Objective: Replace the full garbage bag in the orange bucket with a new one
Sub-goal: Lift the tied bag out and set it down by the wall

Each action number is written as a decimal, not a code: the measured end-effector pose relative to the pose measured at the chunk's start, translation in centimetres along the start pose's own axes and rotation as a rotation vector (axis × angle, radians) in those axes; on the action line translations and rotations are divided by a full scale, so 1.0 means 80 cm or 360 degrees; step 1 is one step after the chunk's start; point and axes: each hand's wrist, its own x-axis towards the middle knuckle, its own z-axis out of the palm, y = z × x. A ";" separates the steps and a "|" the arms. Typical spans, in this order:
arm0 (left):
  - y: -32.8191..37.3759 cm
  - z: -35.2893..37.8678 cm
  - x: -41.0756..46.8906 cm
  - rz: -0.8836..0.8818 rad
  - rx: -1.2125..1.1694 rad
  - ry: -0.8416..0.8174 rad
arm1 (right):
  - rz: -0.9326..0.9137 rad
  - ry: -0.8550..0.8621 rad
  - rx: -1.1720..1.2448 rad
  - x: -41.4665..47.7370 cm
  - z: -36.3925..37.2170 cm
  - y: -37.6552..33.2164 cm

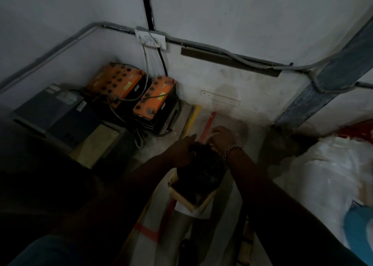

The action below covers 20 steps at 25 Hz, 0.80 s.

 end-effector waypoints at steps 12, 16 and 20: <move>-0.067 0.014 -0.108 -0.0231 -0.0216 0.0362 | -0.0029 -0.0452 0.0103 -0.075 0.119 -0.023; -0.105 -0.004 -0.193 -0.0365 -0.0309 0.0528 | -0.0249 -0.0609 -0.0130 -0.137 0.189 -0.064; -0.138 -0.032 -0.311 -0.0551 -0.0358 0.0857 | -0.0607 -0.0777 -0.0340 -0.216 0.264 -0.108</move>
